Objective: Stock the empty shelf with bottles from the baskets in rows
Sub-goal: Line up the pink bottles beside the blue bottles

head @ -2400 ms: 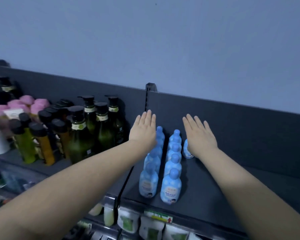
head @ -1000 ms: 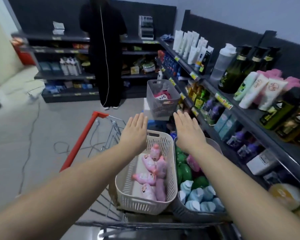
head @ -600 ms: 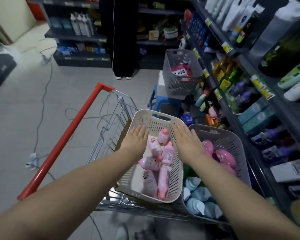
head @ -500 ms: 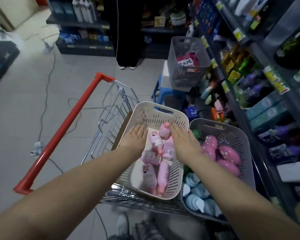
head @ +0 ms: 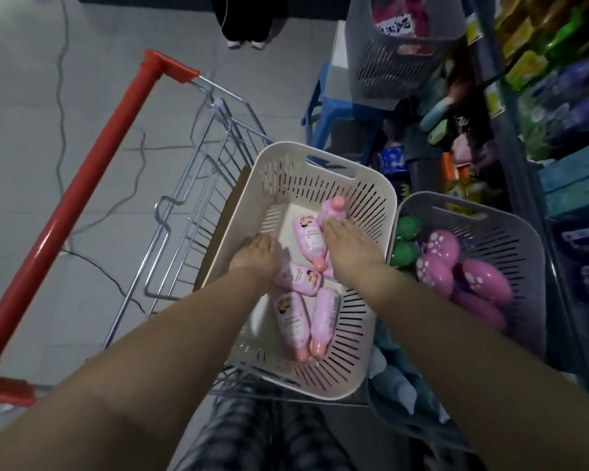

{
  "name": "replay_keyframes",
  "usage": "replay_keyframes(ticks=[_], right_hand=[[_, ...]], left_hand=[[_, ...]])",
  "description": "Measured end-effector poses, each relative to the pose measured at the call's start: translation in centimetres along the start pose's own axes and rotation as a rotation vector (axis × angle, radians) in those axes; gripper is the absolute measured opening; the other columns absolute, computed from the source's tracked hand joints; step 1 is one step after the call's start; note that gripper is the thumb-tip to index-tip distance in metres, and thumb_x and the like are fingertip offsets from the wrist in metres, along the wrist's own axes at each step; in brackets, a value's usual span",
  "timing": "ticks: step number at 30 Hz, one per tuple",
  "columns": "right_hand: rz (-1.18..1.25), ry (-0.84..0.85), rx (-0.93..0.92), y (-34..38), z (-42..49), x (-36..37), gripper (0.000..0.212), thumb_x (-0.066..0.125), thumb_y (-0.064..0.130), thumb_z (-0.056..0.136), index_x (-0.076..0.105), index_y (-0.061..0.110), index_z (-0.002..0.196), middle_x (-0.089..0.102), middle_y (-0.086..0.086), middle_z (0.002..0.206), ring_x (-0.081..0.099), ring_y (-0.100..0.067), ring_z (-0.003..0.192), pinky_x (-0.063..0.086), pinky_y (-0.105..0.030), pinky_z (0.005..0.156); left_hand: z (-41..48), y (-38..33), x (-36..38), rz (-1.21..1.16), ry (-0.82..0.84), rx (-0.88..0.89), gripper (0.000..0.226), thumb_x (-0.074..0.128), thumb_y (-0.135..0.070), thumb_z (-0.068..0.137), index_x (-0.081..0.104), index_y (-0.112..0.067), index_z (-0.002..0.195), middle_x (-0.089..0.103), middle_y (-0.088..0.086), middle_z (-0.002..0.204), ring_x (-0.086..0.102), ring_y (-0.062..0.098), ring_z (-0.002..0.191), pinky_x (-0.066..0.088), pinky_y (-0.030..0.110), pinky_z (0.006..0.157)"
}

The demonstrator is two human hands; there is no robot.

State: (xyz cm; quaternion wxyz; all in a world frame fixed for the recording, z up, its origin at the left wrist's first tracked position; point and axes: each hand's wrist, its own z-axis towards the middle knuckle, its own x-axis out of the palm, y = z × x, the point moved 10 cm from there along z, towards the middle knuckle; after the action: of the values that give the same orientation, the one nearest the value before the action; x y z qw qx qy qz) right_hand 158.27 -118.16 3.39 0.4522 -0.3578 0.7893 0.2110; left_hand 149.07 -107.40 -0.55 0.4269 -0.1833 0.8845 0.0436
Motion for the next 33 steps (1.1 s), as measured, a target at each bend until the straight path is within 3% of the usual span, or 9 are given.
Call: replay_keyframes(ticks=[3, 5, 10, 13, 15, 18, 26, 30, 33], right_hand=[[0.132, 0.041, 0.133, -0.8, 2.0, 2.3, 0.061, 0.060, 0.015, 0.088, 0.036, 0.010, 0.144, 0.049, -0.014, 0.140, 0.051, -0.032, 0.124, 0.044, -0.042, 0.099], [0.187, 0.171, 0.200, -0.5, 2.7, 4.4, 0.038, 0.058, 0.019, 0.092, 0.051, 0.009, 0.128, 0.062, -0.011, 0.121, 0.060, -0.029, 0.107, 0.044, -0.032, 0.079], [0.210, 0.238, 0.256, 0.0, 4.2, 6.7, 0.034, 0.048, 0.019, 0.098, 0.054, 0.003, 0.127, 0.062, -0.014, 0.123, 0.058, -0.029, 0.116, 0.043, -0.032, 0.096], [0.288, 0.220, 0.361, -0.7, 4.7, 7.9, 0.030, 0.052, 0.019, 0.094, 0.056, 0.006, 0.121, 0.063, -0.016, 0.117, 0.061, -0.034, 0.109, 0.047, -0.037, 0.084], [0.332, 0.228, 0.421, -1.1, 4.7, 9.1, 0.044, 0.056, 0.025, 0.094, 0.047, 0.004, 0.132, 0.060, -0.014, 0.122, 0.059, -0.032, 0.112, 0.049, -0.036, 0.085], [0.371, 0.231, 0.437, -1.2, 4.9, 10.5, 0.042, 0.053, 0.028, 0.097, 0.048, 0.005, 0.132, 0.058, -0.012, 0.127, 0.057, -0.029, 0.116, 0.049, -0.033, 0.092], [0.752, 0.156, 0.629, -3.2, 4.7, 11.7, 0.031, 0.056, 0.023, 0.091, 0.050, 0.006, 0.116, 0.058, -0.010, 0.104, 0.059, -0.029, 0.100, 0.044, -0.031, 0.076], [1.201, 0.011, 0.703, -3.9, 4.9, 12.2, 0.056, 0.058, 0.041, 0.080, 0.049, 0.006, 0.123, 0.063, -0.015, 0.109, 0.066, -0.036, 0.097, 0.057, -0.044, 0.081], [1.198, -0.143, 0.684, -5.5, 4.9, 11.3, 0.041, 0.055, 0.029, 0.085, 0.053, 0.011, 0.121, 0.066, -0.013, 0.106, 0.066, -0.032, 0.092, 0.054, -0.038, 0.078]], left_hand=[[1.9, -1.0, 1.8, -0.042, 0.027, 0.063, 0.079, 0.053, -0.032, 0.095, 0.010, 0.000, 0.153, 0.018, 0.017, 0.158, 0.016, 0.029, 0.148, 0.015, 0.039, 0.120], [2.9, -1.2, 3.1, -0.065, 0.024, 0.082, 0.072, 0.053, -0.033, 0.096, 0.018, -0.002, 0.151, 0.026, 0.017, 0.154, 0.023, 0.030, 0.144, 0.020, 0.038, 0.116], [4.2, -0.9, 5.8, -0.152, 0.086, 0.086, 0.071, 0.066, -0.034, 0.090, 0.035, 0.002, 0.143, 0.033, 0.019, 0.144, 0.040, 0.035, 0.130, 0.032, 0.037, 0.105], [4.8, 0.0, 7.1, -0.163, 0.125, 0.060, 0.058, 0.063, -0.023, 0.092, 0.038, 0.001, 0.139, 0.034, 0.018, 0.140, 0.046, 0.037, 0.125, 0.036, 0.040, 0.105], [5.2, 0.0, 7.1, -0.127, 0.120, 0.043, 0.045, 0.052, -0.016, 0.097, 0.040, -0.001, 0.138, 0.037, 0.018, 0.139, 0.044, 0.035, 0.126, 0.036, 0.041, 0.106], [5.7, -0.7, 6.7, 0.011, 0.147, 0.054, 0.045, 0.048, -0.025, 0.100, 0.040, -0.002, 0.137, 0.045, 0.017, 0.137, 0.044, 0.033, 0.128, 0.035, 0.038, 0.107], [6.3, -1.8, 5.9, 0.190, 0.374, 0.124, 0.052, 0.059, -0.025, 0.095, 0.042, -0.021, 0.144, 0.049, 0.009, 0.145, 0.048, 0.032, 0.132, 0.043, 0.046, 0.101], [6.4, -1.1, 1.8, -0.006, 0.229, 0.015, 0.039, 0.059, -0.022, 0.094, 0.053, -0.014, 0.133, 0.054, 0.011, 0.136, 0.052, 0.031, 0.126, 0.047, 0.040, 0.099], [6.6, -1.0, -1.0, -0.287, 0.087, 0.023, 0.028, 0.059, -0.026, 0.091, 0.058, -0.010, 0.114, 0.063, 0.013, 0.117, 0.061, 0.031, 0.109, 0.045, 0.030, 0.080]])
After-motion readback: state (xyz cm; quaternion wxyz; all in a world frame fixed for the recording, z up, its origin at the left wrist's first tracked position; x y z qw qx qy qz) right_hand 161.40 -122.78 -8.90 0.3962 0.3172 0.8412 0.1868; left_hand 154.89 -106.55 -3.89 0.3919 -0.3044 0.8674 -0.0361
